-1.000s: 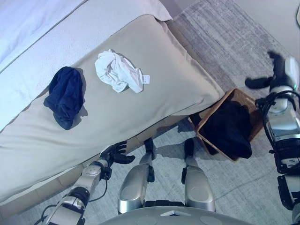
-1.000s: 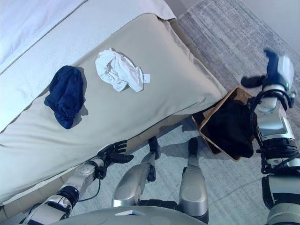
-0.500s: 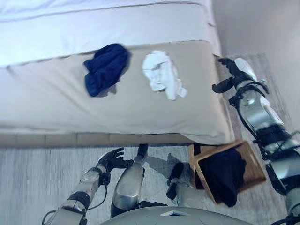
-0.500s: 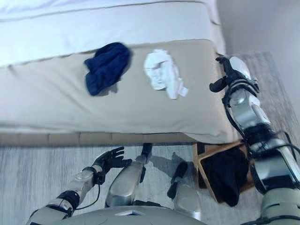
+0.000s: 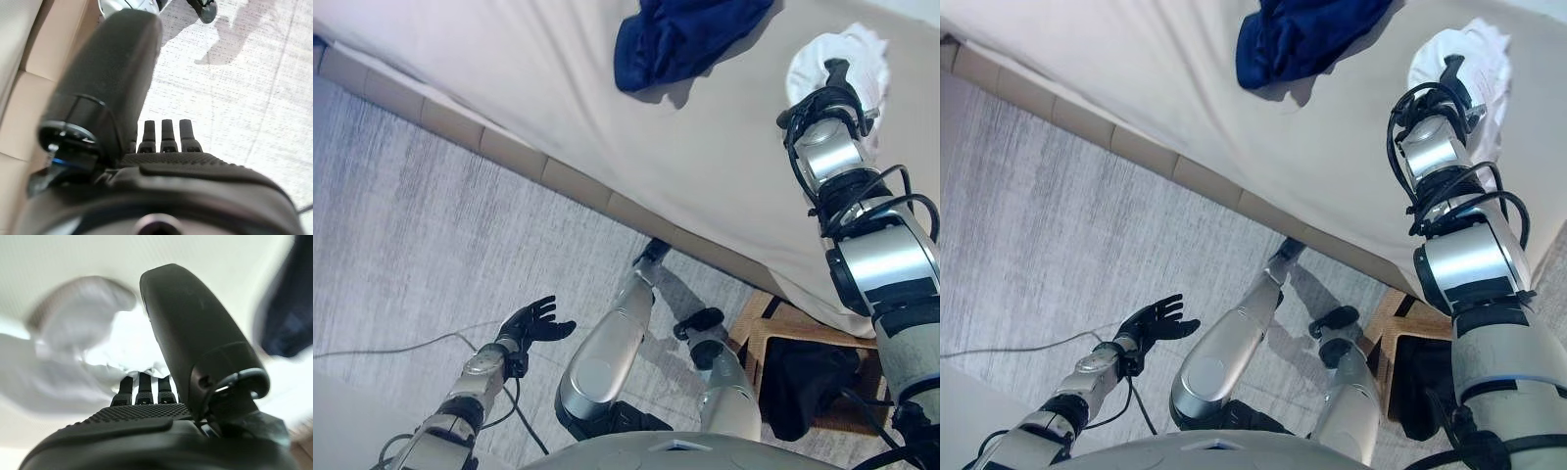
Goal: Pick up the clothes from the bed and place them into the basket
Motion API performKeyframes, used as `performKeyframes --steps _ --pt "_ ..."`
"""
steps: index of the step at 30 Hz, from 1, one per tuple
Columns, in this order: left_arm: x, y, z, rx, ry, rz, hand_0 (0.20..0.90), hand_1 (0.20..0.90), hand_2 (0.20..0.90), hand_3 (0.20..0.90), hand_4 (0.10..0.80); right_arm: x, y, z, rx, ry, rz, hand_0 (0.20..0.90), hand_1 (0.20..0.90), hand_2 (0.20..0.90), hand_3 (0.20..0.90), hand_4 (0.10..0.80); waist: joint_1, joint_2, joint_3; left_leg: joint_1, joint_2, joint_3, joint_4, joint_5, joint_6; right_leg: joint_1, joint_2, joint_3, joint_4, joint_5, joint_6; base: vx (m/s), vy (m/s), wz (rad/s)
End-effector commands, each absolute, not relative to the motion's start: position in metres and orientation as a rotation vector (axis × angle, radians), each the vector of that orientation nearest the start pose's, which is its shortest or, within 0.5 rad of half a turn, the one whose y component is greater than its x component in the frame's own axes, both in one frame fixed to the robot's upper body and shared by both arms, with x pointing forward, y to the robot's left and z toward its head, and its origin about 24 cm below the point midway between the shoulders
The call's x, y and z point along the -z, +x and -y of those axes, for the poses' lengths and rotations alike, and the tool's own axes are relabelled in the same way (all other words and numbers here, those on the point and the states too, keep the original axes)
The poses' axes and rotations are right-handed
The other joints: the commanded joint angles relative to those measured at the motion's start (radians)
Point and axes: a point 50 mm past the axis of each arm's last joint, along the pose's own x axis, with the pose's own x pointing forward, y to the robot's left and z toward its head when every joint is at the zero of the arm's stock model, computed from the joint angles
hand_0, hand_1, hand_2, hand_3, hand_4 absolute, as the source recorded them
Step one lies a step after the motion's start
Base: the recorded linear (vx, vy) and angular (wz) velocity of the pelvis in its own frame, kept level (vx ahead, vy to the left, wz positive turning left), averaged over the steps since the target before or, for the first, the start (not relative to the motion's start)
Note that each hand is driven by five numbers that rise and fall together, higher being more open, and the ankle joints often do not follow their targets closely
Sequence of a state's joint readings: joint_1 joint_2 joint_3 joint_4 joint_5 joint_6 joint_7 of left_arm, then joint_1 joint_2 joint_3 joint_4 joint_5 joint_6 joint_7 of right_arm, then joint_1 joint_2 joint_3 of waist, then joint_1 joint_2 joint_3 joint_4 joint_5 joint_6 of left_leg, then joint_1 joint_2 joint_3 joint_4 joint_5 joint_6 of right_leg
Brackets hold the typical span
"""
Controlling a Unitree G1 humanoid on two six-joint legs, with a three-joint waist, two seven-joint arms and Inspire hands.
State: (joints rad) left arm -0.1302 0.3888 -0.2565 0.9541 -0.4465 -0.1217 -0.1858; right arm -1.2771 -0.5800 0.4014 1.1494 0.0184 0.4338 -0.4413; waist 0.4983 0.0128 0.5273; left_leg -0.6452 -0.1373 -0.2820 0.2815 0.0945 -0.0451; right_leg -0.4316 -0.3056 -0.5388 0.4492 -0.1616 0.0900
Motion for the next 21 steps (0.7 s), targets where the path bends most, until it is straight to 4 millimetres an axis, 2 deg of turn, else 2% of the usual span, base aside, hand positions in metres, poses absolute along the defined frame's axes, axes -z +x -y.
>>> performKeyframes --steps 1,3,5,7,8,10,12,14,15,17,18,21 --pt "0.107 0.179 -0.248 0.029 -0.03 -0.723 0.9 0.9 0.9 0.9 0.8 -0.233 0.392 0.302 0.776 -0.746 -0.302 0.9 0.9 0.9 0.9 0.8 0.008 0.061 -0.007 -0.002 0.022 0.086 -0.046 -0.038 0.086 -0.038 0.026 -0.01 0.12 -0.015 -0.033 0.009 -0.008 0.08" --pt "0.105 0.18 -0.248 0.033 -0.034 -0.702 0.9 0.9 0.9 0.9 0.8 -0.223 0.387 0.312 0.753 -0.757 -0.424 0.9 0.9 0.9 0.9 0.8 0.014 0.064 -0.007 -0.033 0.021 0.083 -0.035 -0.034 0.086 -0.063 0.026 -0.008 0.146 -0.024 -0.035 0.007 -0.035 0.08" --pt "0.103 0.181 -0.249 0.037 -0.036 -0.69 0.9 0.9 0.9 0.9 0.8 -0.218 0.383 0.318 0.744 -0.752 -0.485 0.552 0.552 0.552 0.494 0.394 0.017 0.066 -0.007 -0.051 0.02 0.081 -0.026 -0.032 0.086 -0.082 0.025 -0.005 0.163 -0.032 -0.035 0.002 -0.031 0.11" --pt "0.101 0.183 -0.249 0.035 -0.035 -0.675 0.9 0.9 0.9 0.9 0.8 -0.217 0.376 0.329 0.792 -0.852 -0.565 0.434 0.434 0.434 0.356 0.256 0.018 0.063 -0.007 -0.074 0.022 0.08 -0.006 -0.035 0.088 -0.103 0.025 -0.002 0.184 -0.033 -0.035 0.0 -0.046 0.08" --pt "0.099 0.184 -0.25 0.036 -0.034 -0.667 0.9 0.9 0.9 0.9 0.8 -0.22 0.371 0.335 0.817 -0.945 -0.61 0.3 0.3 0.3 0.2 0.1 0.018 0.06 -0.007 -0.083 0.023 0.079 0.002 -0.036 0.09 -0.109 0.027 0.001 0.186 -0.032 -0.034 -0.008 -0.064 0.02" --pt "0.096 0.188 -0.251 0.036 -0.031 -0.652 0.9 0.9 0.9 0.9 0.8 -0.226 0.368 0.34 0.843 -1.06 -0.625 0.3 0.3 0.3 0.2 0.1 0.018 0.053 -0.007 -0.092 0.028 0.075 0.004 -0.033 0.091 -0.112 0.037 0.004 0.176 -0.027 -0.028 -0.014 -0.086 -0.06" --pt "0.092 0.193 -0.251 0.043 -0.024 -0.64 0.9 0.9 0.9 0.9 0.8 -0.242 0.373 0.336 0.884 -1.133 -0.517 0.3 0.3 0.3 0.2 0.1 0.014 0.046 -0.007 -0.089 0.033 0.071 -0.001 -0.029 0.09 -0.104 0.053 0.015 0.152 -0.023 -0.022 -0.024 -0.092 -0.13" --pt "0.091 0.195 -0.251 0.045 -0.015 -0.636 0.9 0.9 0.9 0.9 0.8 -0.259 0.381 0.322 0.925 -1.161 -0.347 0.3 0.3 0.3 0.2 0.1 0.011 0.04 -0.007 -0.077 0.037 0.068 -0.008 -0.028 0.089 -0.087 0.065 0.026 0.132 -0.017 -0.019 -0.019 -0.108 -0.15" --pt "0.09 0.194 -0.253 0.043 -0.002 -0.638 0.9 0.9 0.9 0.9 0.8 -0.276 0.388 0.305 0.936 -1.144 -0.172 0.3 0.3 0.3 0.2 0.1 0.009 0.032 -0.007 -0.06 0.041 0.066 -0.012 -0.033 0.087 -0.059 0.076 0.035 0.107 -0.009 -0.017 -0.026 -0.143 -0.2" --pt "0.09 0.194 -0.257 0.043 0.013 -0.643 0.9 0.9 0.9 0.9 0.8 -0.296 0.393 0.288 0.936 -1.12 0.018 0.3 0.3 0.3 0.2 0.1 0.003 0.021 -0.007 -0.035 0.048 0.065 -0.018 -0.04 0.083 -0.027 0.09 0.043 0.078 -0.002 -0.018 -0.041 -0.135 -0.24" --pt "0.091 0.19 -0.262 0.032 0.02 -0.656 0.9 0.9 0.9 0.9 0.8 -0.312 0.395 0.275 0.914 -1.097 0.14 0.3 0.3 0.3 0.2 0.1 -0.006 0.008 -0.007 -0.007 0.053 0.069 -0.021 -0.048 0.079 0.006 0.102 0.054 0.049 0.006 -0.018 -0.037 -0.097 -0.21" --pt "0.093 0.18 -0.275 -0.008 0.035 -0.683 0.9 0.9 0.9 0.9 0.8 -0.337 0.39 0.255 0.864 -1.049 0.331 0.3 0.3 0.3 0.2 0.1 -0.03 -0.019 -0.007 0.07 0.069 0.08 -0.037 -0.063 0.069 0.082 0.12 0.078 -0.006 0.018 -0.016 -0.005 -0.093 -0.27"
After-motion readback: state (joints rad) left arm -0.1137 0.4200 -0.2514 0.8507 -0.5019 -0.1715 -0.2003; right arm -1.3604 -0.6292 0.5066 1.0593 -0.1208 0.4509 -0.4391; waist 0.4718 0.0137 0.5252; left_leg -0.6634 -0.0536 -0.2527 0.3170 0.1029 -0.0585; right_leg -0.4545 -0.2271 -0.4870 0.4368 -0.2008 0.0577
